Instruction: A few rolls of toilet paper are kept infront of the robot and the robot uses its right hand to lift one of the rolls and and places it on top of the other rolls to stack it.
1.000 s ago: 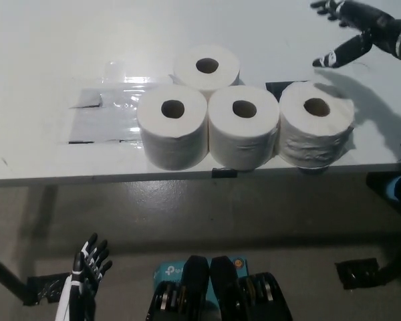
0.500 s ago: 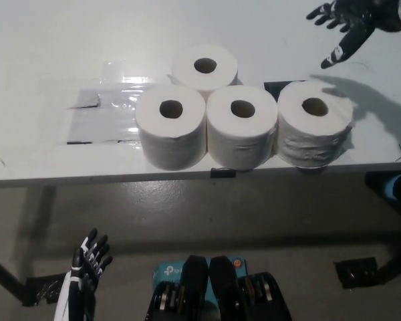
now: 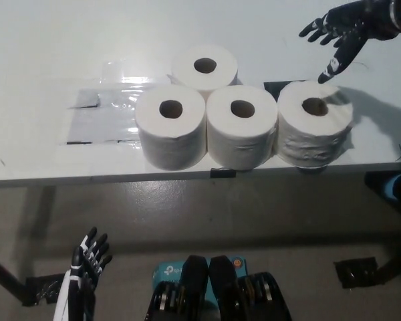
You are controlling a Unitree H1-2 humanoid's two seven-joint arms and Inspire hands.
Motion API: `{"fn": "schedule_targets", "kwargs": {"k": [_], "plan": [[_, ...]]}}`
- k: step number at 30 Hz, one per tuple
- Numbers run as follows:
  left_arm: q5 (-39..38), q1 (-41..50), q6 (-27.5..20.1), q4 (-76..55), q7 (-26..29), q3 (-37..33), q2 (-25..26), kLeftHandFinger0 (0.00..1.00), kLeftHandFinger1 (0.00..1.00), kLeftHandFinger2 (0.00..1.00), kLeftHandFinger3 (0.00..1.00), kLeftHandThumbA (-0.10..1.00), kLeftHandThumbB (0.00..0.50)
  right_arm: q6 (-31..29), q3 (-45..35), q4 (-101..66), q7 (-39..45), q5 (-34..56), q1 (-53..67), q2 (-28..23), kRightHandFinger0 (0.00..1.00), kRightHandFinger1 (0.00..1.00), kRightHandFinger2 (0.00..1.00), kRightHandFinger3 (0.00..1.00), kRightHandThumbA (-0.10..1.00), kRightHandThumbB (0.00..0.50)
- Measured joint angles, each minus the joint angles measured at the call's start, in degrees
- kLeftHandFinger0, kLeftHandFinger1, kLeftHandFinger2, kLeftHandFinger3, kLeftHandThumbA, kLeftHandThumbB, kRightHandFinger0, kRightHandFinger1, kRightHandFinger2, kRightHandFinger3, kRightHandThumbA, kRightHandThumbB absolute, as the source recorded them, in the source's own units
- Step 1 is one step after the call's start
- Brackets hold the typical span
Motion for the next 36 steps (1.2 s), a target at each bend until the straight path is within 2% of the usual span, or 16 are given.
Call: {"fn": "schedule_targets", "kwargs": {"k": [2,4,10,13,16,25,29,32,36], "plan": [[0.0,0.0,0.0,0.0,0.0,0.0,0.0,1.00,1.00,1.00,1.00,1.00,0.000,-0.1,0.0,0.1,0.4,-0.5,0.1,0.2,1.00,1.00,1.00,1.00,0.86,0.377],[0.0,0.0,0.0,-0.1,0.0,0.0,0.0,1.00,1.00,1.00,1.00,1.00,0.000,-0.3,0.2,0.4,0.6,-0.9,0.2,0.4,1.00,1.00,1.00,1.00,0.84,0.396],[-0.1,0.0,0.0,0.0,0.0,0.0,0.0,1.00,1.00,1.00,1.00,1.00,0.000,-0.4,0.2,1.1,0.7,-2.1,1.2,1.4,1.00,1.00,1.00,1.00,0.79,0.388],[-0.1,0.0,-0.1,0.0,0.0,0.0,0.0,1.00,1.00,1.00,1.00,1.00,0.000,-0.5,0.1,1.7,0.7,-2.6,1.8,2.0,1.00,1.00,1.00,1.00,0.79,0.362],[-0.1,-0.1,-0.1,-0.1,0.0,0.0,0.0,1.00,1.00,1.00,1.00,1.00,0.000,-0.9,-0.1,2.7,0.6,-3.0,2.3,2.6,1.00,1.00,1.00,1.00,0.79,0.373],[-0.3,-0.1,-0.1,-0.1,0.0,0.1,0.0,1.00,1.00,1.00,1.00,1.00,0.000,-2.5,-0.8,4.7,0.1,-3.9,3.1,3.2,1.00,1.00,1.00,1.00,0.80,0.365],[-0.6,-0.1,-0.2,-0.1,0.0,0.2,0.0,1.00,1.00,1.00,1.00,1.00,0.000,-2.8,-0.8,5.2,-0.3,-4.5,3.1,3.4,1.00,1.00,1.00,1.00,0.81,0.347],[-0.7,-0.1,-0.3,0.0,0.0,0.2,0.0,1.00,1.00,1.00,1.00,1.00,0.000,-3.1,-0.8,5.3,-0.5,-4.9,3.1,3.4,1.00,1.00,1.00,1.00,0.82,0.360],[-0.8,-0.1,-0.4,-0.1,0.0,0.1,0.0,1.00,1.00,1.00,1.00,1.00,0.000,-3.3,-0.9,5.4,-0.7,-5.5,3.1,3.4,1.00,1.00,1.00,1.00,0.82,0.329]]}}
